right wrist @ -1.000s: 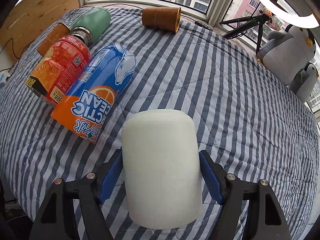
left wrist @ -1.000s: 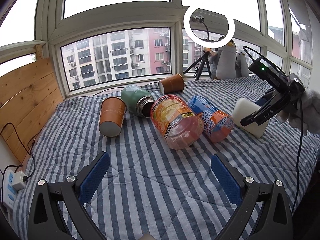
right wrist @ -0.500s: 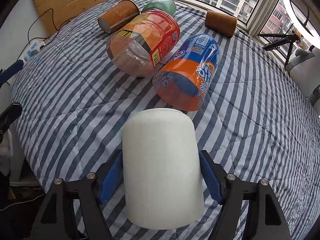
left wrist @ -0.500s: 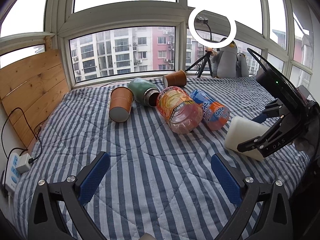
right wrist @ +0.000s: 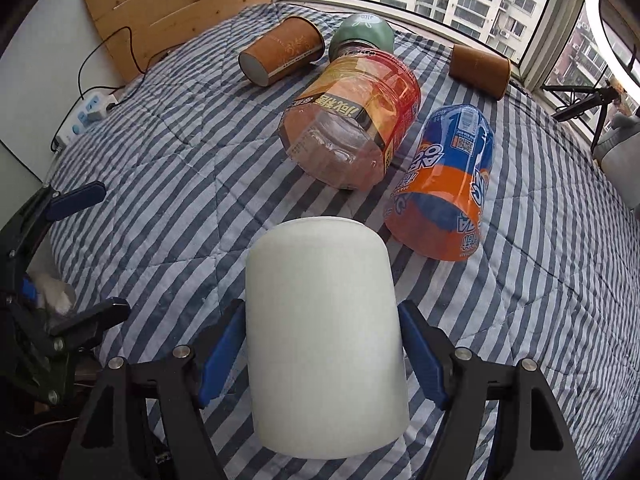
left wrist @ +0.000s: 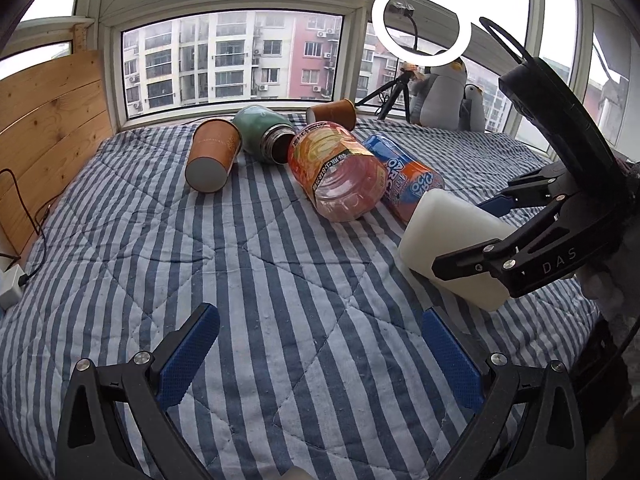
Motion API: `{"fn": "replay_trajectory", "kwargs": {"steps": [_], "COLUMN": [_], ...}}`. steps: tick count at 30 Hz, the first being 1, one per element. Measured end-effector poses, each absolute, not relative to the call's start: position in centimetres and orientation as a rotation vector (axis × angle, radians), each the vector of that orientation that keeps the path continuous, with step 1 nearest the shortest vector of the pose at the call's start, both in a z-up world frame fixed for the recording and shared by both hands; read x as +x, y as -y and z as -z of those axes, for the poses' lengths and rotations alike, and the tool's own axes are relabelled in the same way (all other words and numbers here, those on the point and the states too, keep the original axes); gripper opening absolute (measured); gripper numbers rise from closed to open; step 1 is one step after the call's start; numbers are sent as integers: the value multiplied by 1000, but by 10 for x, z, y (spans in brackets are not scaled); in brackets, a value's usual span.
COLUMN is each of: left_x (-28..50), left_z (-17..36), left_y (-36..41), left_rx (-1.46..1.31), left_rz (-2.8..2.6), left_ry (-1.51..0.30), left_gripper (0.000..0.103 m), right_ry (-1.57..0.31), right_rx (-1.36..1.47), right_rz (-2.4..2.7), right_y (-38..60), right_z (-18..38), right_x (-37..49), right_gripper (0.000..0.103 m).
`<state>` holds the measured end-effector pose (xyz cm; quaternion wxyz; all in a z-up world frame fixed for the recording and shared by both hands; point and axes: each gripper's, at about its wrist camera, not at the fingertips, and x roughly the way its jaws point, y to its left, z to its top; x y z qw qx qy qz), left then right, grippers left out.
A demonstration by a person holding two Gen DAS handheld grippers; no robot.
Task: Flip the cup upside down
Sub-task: 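Lift the white cup with the right tool and swing it toward the left tool, then grasp the white cup with the left tool while the right tool releases it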
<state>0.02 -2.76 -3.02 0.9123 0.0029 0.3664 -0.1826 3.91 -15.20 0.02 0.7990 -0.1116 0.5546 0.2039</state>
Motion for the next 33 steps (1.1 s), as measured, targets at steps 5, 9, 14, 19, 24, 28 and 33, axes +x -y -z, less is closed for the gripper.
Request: {"fn": "replay_trajectory", "kwargs": {"steps": [5,9,14,19,24,28,33], "left_x": [20,36,59,77,73,73,81], "left_z": [42,46,44,46,41,32,32], "left_y": [53,66,89,100,99,105,126], "left_rx": [-61,-139,-207,-287,-327,-371,-452], "left_rz": [438,436,378,333,302,284,269], "left_ry": [-841,-908,-990,-1060,-1057,-1049,-1074], "left_gripper": [102,102,102,102,102,102,102], "right_ry": [-1121,-1037,-942,-884,-877,-859,-848], "right_rx": [-94,-25,27,53,118,137,134], "right_rz": [-461,-432,-356,-279,-285,-278,-251], "right_y": [174,197,230,261,288,303,318], "right_z": [-14,-27,-39,-33,-20,-16,-12], "right_x": [33,28,8,-12,-14,-20,-29], "right_gripper": [73,73,73,73,73,73,73]}}
